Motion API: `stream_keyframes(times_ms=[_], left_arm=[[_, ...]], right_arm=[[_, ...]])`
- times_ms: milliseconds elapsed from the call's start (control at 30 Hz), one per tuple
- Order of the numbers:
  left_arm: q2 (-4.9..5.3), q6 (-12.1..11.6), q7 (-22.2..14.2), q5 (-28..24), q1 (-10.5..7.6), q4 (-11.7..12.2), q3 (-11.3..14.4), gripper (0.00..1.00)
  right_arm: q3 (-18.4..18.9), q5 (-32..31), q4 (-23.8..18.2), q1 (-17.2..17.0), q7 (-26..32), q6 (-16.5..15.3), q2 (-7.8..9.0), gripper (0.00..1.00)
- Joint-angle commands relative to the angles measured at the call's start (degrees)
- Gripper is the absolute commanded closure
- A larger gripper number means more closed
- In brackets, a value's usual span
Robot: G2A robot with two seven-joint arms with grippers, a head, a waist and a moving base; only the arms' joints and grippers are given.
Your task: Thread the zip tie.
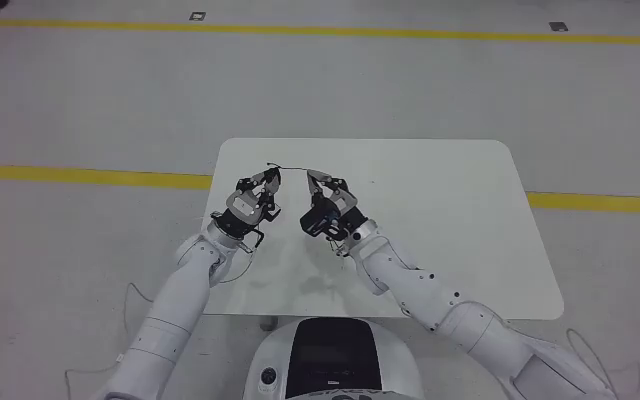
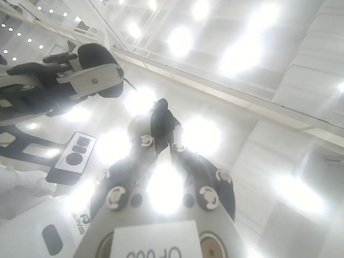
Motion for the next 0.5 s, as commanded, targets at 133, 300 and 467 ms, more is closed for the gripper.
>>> stream_keyframes(times_ms=[133,300,467], left_arm=[[0.00,0.00,0.00,0.00,0.00,0.00,0.00,1.00],[0.00,0.00,0.00,0.00,0.00,0.00,0.00,1.00],[0.00,0.00,0.00,0.00,0.00,0.00,0.00,1.00]], right_arm=[[0.35,0.00,-0.06,-0.31,0.22,0.00,0.27,1.00],[0.45,0.00,-0.16,-0.44,0.48,0.00,0.53,1.00],[0.28,0.00,-0.22,-0.35,0.88,0.00,0.84,1.00]])
